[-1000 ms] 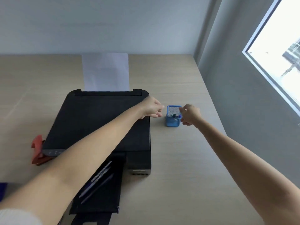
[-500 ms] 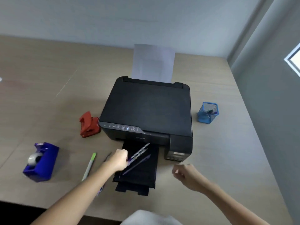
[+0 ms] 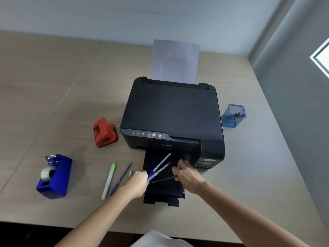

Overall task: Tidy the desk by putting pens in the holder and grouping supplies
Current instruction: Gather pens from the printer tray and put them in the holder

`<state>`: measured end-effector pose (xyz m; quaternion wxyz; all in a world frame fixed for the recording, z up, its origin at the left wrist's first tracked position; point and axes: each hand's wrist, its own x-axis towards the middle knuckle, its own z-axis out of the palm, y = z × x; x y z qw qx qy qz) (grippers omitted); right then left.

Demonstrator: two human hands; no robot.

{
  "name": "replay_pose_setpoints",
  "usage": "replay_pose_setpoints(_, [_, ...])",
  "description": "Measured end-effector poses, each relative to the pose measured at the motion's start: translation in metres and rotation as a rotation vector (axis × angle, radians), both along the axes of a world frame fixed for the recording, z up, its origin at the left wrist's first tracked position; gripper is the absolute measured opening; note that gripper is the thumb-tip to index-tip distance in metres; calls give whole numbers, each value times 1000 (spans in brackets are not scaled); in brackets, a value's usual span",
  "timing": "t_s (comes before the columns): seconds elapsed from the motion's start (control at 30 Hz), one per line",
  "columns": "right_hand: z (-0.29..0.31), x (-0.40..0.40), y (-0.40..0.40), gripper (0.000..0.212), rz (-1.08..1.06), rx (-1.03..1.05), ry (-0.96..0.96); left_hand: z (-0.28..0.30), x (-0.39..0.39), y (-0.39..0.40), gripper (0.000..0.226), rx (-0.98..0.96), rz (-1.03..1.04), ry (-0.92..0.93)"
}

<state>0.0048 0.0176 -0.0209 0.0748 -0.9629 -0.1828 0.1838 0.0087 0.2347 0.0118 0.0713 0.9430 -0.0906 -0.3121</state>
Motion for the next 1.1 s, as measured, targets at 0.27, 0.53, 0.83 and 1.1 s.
replay_pose_setpoints(0.27, [17, -24, -28, 11, -236, 341, 129, 1, 15, 19, 10, -289, 223, 225])
replay_pose_setpoints(0.53, [47, -28, -34, 8, -823, 980, 216, 11, 10, 26, 15, -1127, 817, -148])
replay_pose_setpoints(0.83, [63, -26, -25, 30, -821, 1212, 177, -3, 54, -17, 31, -1393, 1241, -164])
replay_pose_setpoints(1.1, [74, -35, -34, 36, -763, 1105, 150, -55, 41, -51, 34, -277, 422, -275])
